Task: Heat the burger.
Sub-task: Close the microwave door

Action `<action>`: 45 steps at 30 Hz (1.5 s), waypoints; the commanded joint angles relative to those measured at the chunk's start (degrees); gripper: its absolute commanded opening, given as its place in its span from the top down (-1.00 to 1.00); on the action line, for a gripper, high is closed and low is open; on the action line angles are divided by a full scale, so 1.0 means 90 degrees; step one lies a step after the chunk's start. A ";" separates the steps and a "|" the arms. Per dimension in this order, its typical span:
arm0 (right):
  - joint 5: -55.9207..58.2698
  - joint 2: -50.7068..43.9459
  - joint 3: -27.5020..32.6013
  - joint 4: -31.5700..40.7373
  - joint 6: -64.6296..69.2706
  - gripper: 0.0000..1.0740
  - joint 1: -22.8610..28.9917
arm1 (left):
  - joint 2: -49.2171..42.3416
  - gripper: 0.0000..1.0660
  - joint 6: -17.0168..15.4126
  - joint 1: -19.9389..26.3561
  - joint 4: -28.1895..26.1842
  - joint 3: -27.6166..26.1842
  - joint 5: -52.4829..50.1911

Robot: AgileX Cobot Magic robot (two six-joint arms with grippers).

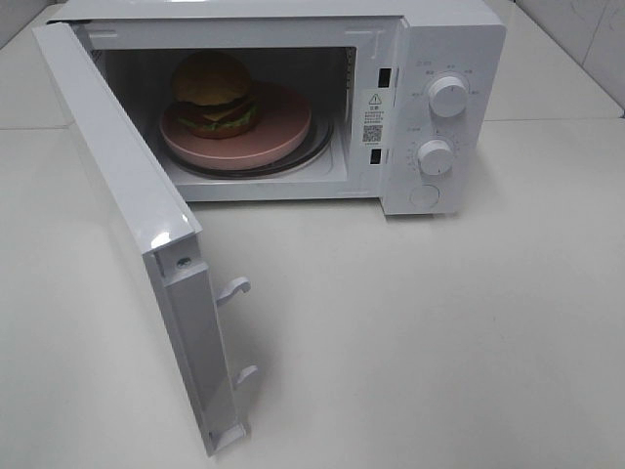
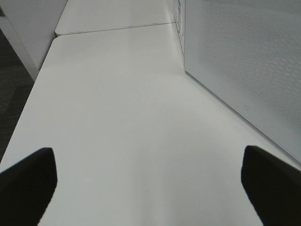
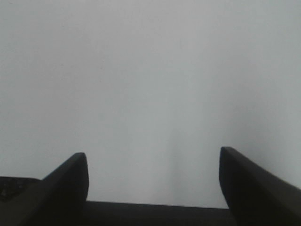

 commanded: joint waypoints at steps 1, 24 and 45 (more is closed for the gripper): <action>0.0019 -0.0535 0.0223 0.0274 -0.0280 -0.42 -0.0025 | -0.0121 -0.88 -0.0038 0.0006 -0.0013 0.0013 -0.0064; -0.0185 -0.3521 0.0573 0.0376 -0.0382 -0.42 -0.0019 | -0.0127 -0.88 -0.0038 0.0006 -0.0013 0.0013 -0.0064; -0.0185 -0.3527 0.0573 0.0045 0.0064 -0.88 -0.0019 | -0.0121 -0.88 -0.0038 0.0006 -0.0013 0.0013 -0.0064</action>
